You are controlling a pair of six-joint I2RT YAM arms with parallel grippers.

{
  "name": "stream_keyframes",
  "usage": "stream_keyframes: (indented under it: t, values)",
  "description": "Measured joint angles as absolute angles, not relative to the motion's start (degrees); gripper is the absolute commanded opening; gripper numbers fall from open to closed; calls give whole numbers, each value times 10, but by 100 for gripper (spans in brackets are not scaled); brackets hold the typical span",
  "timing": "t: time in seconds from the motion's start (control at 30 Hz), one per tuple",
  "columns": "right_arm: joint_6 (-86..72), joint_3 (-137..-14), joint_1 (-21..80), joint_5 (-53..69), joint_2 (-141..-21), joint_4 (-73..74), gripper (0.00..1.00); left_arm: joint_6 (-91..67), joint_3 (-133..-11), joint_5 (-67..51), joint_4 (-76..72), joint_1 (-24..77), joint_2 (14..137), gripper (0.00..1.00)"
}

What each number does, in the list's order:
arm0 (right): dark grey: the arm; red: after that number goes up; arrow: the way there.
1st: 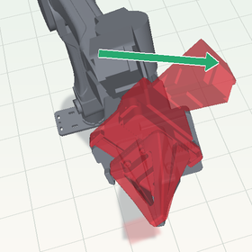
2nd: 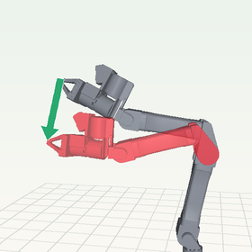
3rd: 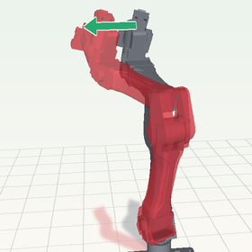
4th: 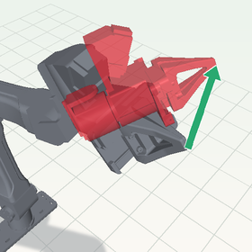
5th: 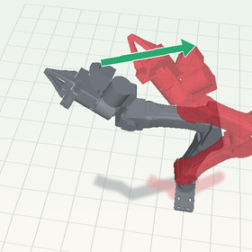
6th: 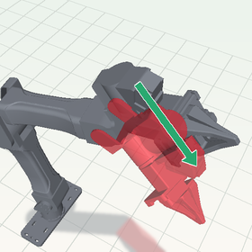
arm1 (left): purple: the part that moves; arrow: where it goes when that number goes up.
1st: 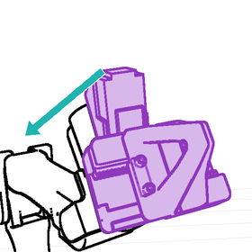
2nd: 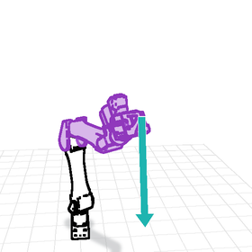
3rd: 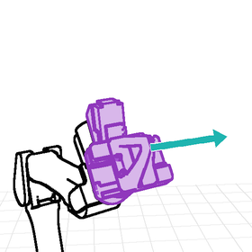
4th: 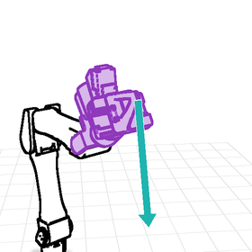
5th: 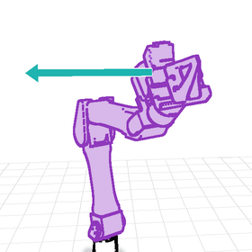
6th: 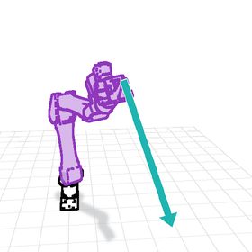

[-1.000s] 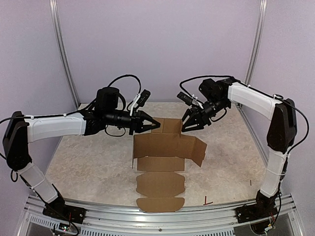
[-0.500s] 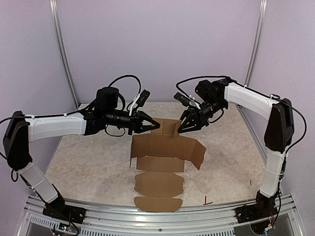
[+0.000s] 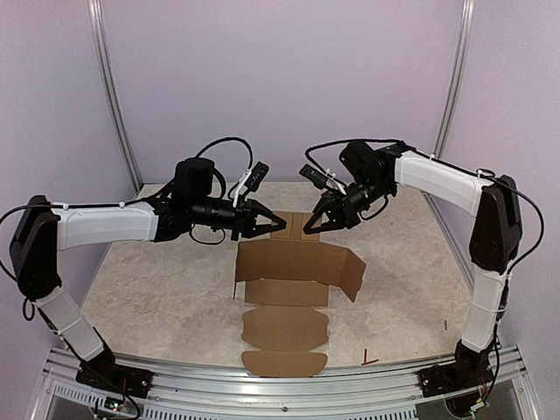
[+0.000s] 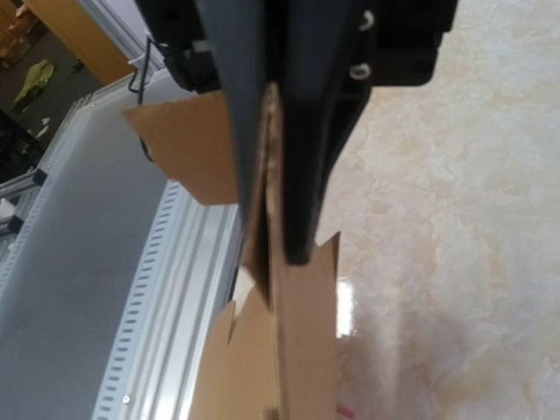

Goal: Fold the paper box

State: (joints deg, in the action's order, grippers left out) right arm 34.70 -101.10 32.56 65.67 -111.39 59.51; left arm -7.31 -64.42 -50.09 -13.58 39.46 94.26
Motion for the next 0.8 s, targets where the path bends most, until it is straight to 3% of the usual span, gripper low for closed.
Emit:
stream_keyframes:
  t: [0.8]
  values:
    - [321,-984,325,616,-1096,539,0,-77,-644,-462,-132,394,949,0]
